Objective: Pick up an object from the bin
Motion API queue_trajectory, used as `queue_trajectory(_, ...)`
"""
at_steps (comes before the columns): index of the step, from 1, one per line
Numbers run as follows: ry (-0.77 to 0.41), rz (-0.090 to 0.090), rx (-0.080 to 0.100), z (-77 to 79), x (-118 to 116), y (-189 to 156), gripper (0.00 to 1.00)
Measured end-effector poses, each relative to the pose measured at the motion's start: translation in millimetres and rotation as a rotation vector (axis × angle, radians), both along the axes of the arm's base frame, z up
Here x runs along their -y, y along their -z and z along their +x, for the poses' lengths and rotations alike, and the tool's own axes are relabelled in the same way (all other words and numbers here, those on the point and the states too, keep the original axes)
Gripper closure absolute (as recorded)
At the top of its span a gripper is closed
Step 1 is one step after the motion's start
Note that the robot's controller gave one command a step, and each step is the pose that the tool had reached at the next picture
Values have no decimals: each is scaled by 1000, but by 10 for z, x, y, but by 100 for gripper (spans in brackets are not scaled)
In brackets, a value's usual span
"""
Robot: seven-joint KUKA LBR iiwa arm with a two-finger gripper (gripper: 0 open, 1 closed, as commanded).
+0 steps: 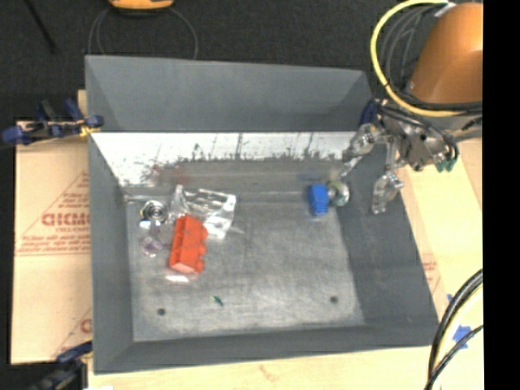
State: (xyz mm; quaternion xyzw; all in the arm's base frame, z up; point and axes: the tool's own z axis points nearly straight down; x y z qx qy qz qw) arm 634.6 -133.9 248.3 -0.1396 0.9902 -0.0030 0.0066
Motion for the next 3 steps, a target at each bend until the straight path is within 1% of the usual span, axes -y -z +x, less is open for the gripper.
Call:
queue_trajectory(1, -33, 7, -15, 183, -248, 1439, 0)
queue_trajectory(2, -358, 8, -2, 140, 154, 1559, 0)
queue_trajectory(3, -360, 17, -10, 124, 109, 1581, 100)
